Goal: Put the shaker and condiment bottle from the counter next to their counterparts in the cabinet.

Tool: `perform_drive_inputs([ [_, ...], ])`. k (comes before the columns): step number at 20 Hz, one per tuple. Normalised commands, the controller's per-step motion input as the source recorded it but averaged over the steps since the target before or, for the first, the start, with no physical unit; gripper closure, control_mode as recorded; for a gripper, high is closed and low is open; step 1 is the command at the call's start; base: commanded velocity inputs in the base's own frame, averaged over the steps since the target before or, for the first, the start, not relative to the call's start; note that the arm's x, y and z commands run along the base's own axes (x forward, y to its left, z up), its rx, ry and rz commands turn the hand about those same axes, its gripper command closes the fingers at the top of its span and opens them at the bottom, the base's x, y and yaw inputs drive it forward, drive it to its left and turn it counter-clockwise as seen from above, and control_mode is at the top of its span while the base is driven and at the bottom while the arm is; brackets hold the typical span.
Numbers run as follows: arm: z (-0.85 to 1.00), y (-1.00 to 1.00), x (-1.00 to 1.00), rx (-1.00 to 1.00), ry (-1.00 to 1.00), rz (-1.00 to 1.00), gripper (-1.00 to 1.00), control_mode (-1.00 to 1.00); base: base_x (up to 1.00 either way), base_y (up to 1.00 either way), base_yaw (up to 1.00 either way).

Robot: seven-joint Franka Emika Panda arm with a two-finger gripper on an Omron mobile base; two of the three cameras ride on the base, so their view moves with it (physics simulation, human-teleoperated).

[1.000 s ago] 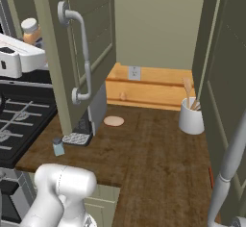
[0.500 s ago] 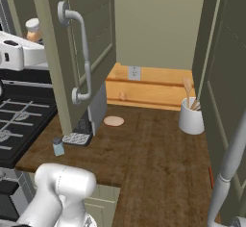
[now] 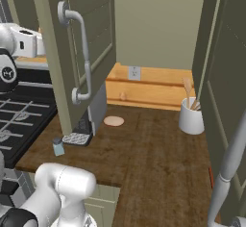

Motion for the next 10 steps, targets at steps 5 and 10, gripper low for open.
perform_drive_inputs([
  [5,0.00,0.00,0.49,0.00,0.03,0.00,1.00,-1.00,0.00,0.00,0.00],
  [10,-0.06,0.00,0.39,0.00,0.04,0.00,1.00,-1.00,0.00,0.00,0.00],
])
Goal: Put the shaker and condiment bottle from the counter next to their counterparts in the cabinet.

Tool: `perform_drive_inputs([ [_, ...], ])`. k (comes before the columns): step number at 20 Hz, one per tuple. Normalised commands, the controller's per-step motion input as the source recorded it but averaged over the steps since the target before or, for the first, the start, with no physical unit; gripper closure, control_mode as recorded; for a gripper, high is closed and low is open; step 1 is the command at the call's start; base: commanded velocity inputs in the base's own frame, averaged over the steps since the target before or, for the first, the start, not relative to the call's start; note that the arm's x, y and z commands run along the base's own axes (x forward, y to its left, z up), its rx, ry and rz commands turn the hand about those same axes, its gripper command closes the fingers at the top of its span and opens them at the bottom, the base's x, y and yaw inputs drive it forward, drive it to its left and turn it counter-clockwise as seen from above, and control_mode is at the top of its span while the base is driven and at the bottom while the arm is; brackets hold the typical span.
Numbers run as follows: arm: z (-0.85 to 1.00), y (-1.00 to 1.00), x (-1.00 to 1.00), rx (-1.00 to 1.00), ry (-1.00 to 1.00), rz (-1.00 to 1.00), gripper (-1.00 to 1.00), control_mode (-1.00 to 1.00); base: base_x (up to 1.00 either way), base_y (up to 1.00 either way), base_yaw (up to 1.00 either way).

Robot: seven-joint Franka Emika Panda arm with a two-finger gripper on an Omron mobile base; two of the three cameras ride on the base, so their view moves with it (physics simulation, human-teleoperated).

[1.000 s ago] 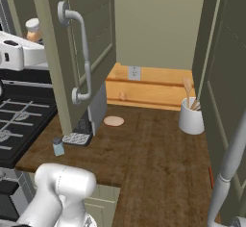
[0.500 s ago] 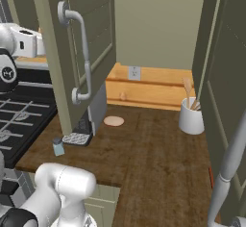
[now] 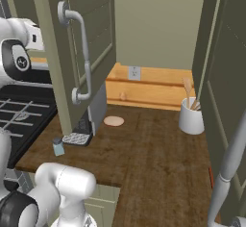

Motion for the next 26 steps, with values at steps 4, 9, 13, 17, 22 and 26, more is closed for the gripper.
perform_drive_inputs([
  [4,-0.05,0.00,0.33,0.00,0.01,0.00,1.00,-1.00,0.00,0.00,0.00],
  [9,-0.15,0.00,0.13,0.00,0.00,0.00,1.00,-1.00,0.00,0.00,0.00],
  [13,-0.22,0.00,0.12,0.00,0.00,0.00,1.00,-1.00,0.00,0.00,0.00],
  [17,-0.14,0.00,0.20,0.00,0.00,0.00,1.00,-1.00,0.00,0.00,0.00],
  [22,0.00,0.00,0.36,0.00,0.09,0.00,1.00,-1.00,0.00,0.00,0.00],
  [26,0.00,0.00,0.29,0.00,0.11,0.00,1.00,-1.00,0.00,0.00,0.00],
])
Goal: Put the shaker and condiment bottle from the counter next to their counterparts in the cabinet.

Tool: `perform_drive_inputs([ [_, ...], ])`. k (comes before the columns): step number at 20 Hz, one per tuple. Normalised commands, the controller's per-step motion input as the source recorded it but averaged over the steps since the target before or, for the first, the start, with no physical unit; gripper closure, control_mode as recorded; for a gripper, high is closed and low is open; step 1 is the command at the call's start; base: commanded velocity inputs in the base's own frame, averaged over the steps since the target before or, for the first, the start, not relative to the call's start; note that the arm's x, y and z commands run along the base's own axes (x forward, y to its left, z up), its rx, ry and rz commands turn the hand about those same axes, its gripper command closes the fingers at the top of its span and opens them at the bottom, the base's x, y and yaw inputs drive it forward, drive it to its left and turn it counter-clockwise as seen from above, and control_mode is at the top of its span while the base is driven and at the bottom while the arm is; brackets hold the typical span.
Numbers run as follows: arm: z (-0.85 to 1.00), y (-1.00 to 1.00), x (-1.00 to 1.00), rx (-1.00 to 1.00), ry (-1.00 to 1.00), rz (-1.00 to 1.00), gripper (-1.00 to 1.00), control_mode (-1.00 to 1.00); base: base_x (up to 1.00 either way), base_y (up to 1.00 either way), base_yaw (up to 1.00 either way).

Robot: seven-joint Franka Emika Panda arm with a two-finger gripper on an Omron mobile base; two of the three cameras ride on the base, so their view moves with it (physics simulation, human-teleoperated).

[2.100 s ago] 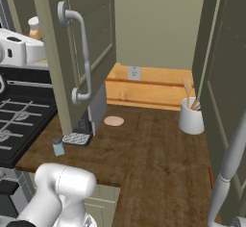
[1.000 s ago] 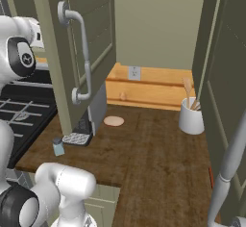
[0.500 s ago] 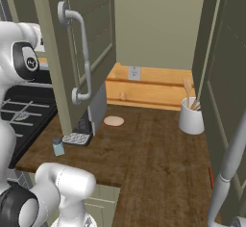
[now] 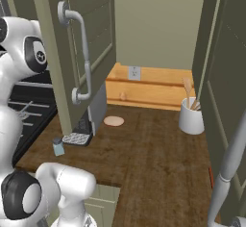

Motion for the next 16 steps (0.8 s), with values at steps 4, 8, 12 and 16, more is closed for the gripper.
perform_drive_inputs([
  [4,-0.01,0.00,0.13,0.00,0.02,0.00,1.00,-1.00,0.00,0.00,0.00],
  [8,-0.10,0.00,0.18,0.00,0.00,0.00,1.00,-1.00,0.00,0.00,0.00],
  [12,-0.16,0.00,0.31,0.00,0.00,0.00,1.00,-1.00,0.00,0.00,0.00],
  [16,-0.11,0.00,0.44,0.00,0.00,0.00,1.00,-1.00,0.00,0.00,0.00],
])
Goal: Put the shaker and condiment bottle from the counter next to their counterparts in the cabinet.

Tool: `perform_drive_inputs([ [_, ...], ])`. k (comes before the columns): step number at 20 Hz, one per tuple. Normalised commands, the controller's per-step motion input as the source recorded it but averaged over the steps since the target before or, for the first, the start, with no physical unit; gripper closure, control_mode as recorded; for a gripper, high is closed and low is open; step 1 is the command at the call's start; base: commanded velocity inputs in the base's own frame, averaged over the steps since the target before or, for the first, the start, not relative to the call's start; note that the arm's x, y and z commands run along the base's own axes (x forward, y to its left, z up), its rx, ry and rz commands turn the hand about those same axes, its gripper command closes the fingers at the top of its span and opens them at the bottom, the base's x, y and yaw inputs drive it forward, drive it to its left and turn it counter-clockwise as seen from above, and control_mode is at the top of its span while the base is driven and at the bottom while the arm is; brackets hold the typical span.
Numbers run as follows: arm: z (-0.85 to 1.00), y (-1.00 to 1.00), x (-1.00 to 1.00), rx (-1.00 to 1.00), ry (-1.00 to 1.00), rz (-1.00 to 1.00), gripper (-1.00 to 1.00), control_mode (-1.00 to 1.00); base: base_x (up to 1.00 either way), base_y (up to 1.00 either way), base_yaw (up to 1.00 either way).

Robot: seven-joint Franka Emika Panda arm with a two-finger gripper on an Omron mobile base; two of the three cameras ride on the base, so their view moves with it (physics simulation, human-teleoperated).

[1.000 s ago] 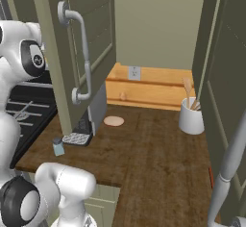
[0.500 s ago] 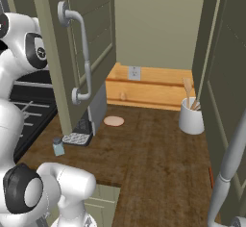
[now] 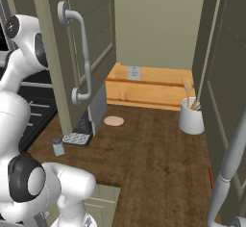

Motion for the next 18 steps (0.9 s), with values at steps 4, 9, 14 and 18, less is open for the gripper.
perform_drive_inputs([
  [4,-0.03,0.00,0.45,0.00,0.00,0.00,1.00,-1.00,0.00,0.00,0.00],
  [9,-0.05,0.00,0.41,0.00,0.01,0.00,1.00,-1.00,0.00,0.00,0.00],
  [14,-0.14,0.00,0.33,0.00,0.04,0.00,1.00,-1.00,0.00,0.00,0.00],
  [18,-0.15,0.00,0.37,0.00,0.03,0.00,1.00,-1.00,0.00,0.00,0.00],
])
